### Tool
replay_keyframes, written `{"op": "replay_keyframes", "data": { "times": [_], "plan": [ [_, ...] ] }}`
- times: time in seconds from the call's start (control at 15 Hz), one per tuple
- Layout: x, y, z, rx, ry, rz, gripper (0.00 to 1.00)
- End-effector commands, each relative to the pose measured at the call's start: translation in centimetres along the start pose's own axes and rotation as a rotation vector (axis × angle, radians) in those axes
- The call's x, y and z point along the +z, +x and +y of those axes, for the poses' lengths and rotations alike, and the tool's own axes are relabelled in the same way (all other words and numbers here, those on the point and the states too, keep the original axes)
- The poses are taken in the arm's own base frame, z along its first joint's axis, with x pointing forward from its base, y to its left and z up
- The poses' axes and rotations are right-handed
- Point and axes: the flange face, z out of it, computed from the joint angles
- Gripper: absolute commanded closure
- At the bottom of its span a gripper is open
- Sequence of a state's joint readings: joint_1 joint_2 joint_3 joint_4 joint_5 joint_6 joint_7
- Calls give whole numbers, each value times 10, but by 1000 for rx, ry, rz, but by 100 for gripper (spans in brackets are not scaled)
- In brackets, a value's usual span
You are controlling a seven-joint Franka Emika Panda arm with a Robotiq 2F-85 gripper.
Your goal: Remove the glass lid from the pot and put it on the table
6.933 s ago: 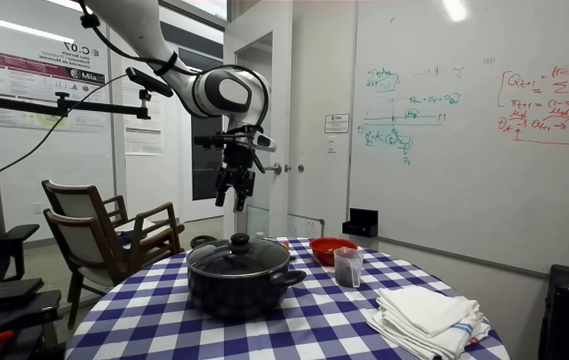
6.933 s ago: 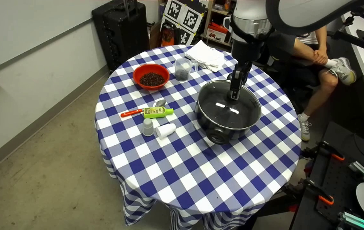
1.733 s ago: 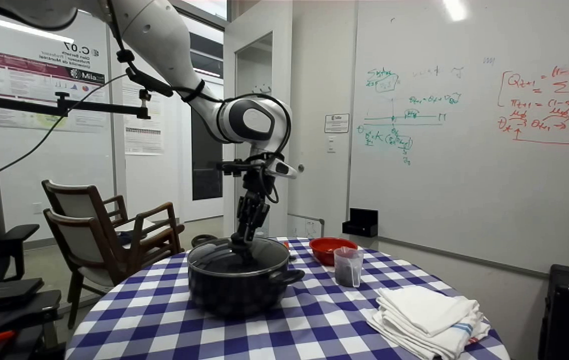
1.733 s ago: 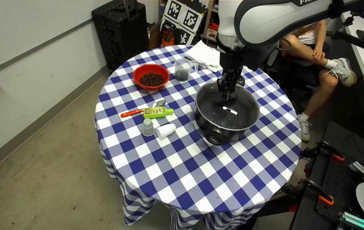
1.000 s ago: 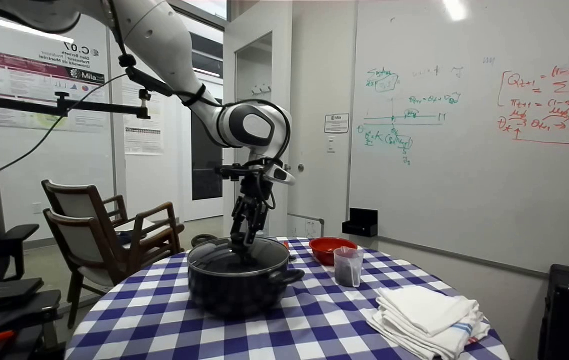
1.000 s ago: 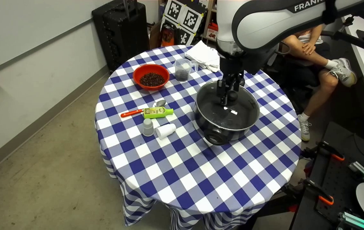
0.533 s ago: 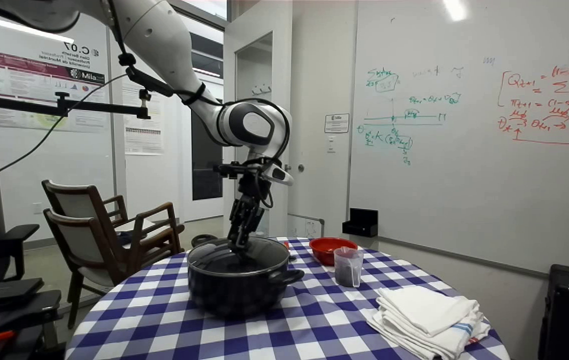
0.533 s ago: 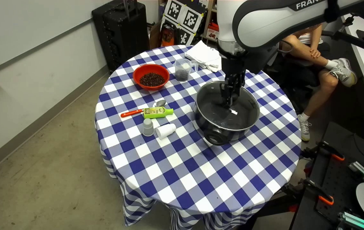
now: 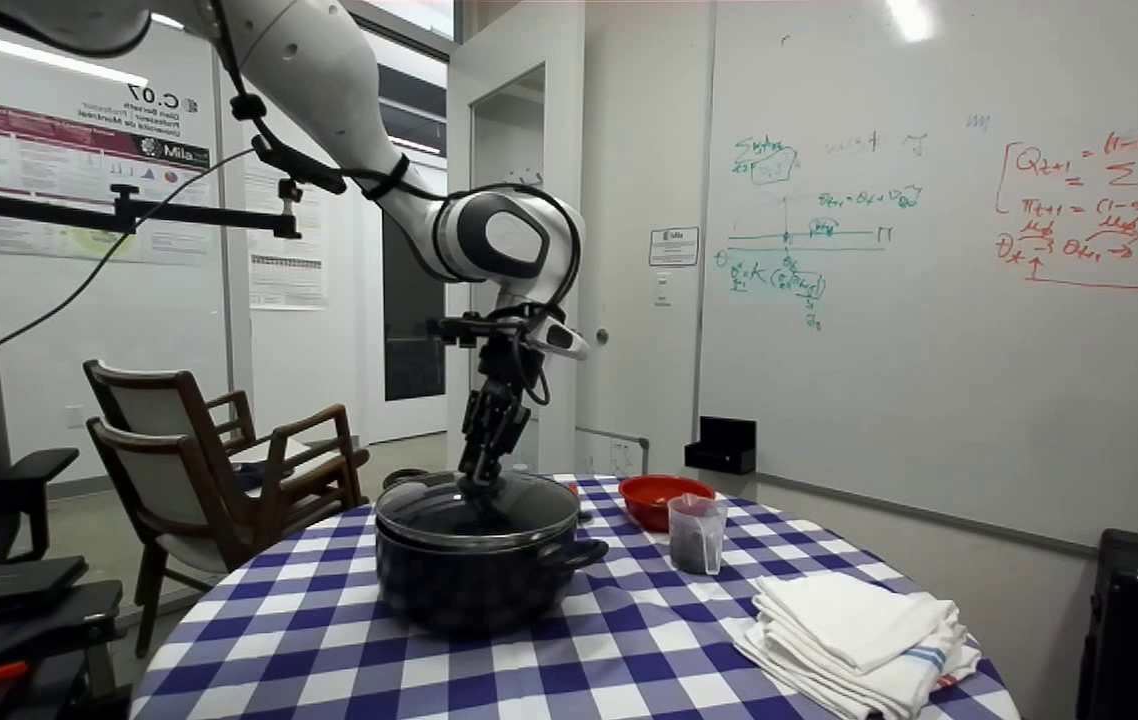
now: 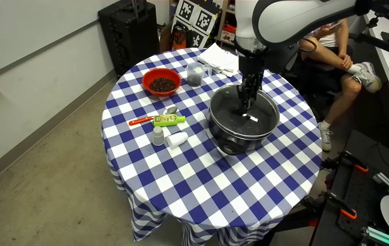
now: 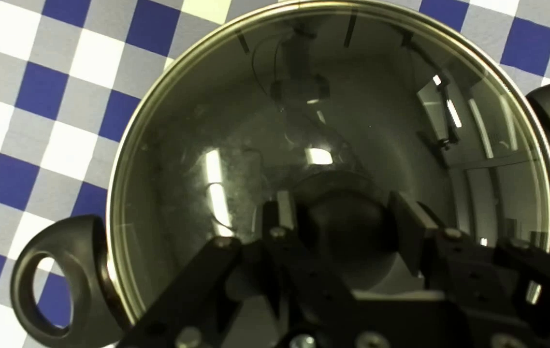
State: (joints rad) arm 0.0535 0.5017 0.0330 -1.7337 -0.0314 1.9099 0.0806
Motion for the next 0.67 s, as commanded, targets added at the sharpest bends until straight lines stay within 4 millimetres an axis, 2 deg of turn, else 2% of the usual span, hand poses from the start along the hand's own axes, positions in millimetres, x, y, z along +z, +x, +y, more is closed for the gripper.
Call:
{"op": "replay_keyframes", "data": {
  "times": [0.0, 0.2, 0.33, 0.47, 0.6],
  "plan": [
    [-63, -39, 17, -57, -5, 102, 75],
    [-107, -75, 34, -49, -89, 163, 75],
    [-125, -109, 53, 6, -109, 159, 75],
    [-130, -140, 71, 58, -104, 132, 75],
    [-123, -166, 89, 115, -83, 103, 75]
  ]
}}
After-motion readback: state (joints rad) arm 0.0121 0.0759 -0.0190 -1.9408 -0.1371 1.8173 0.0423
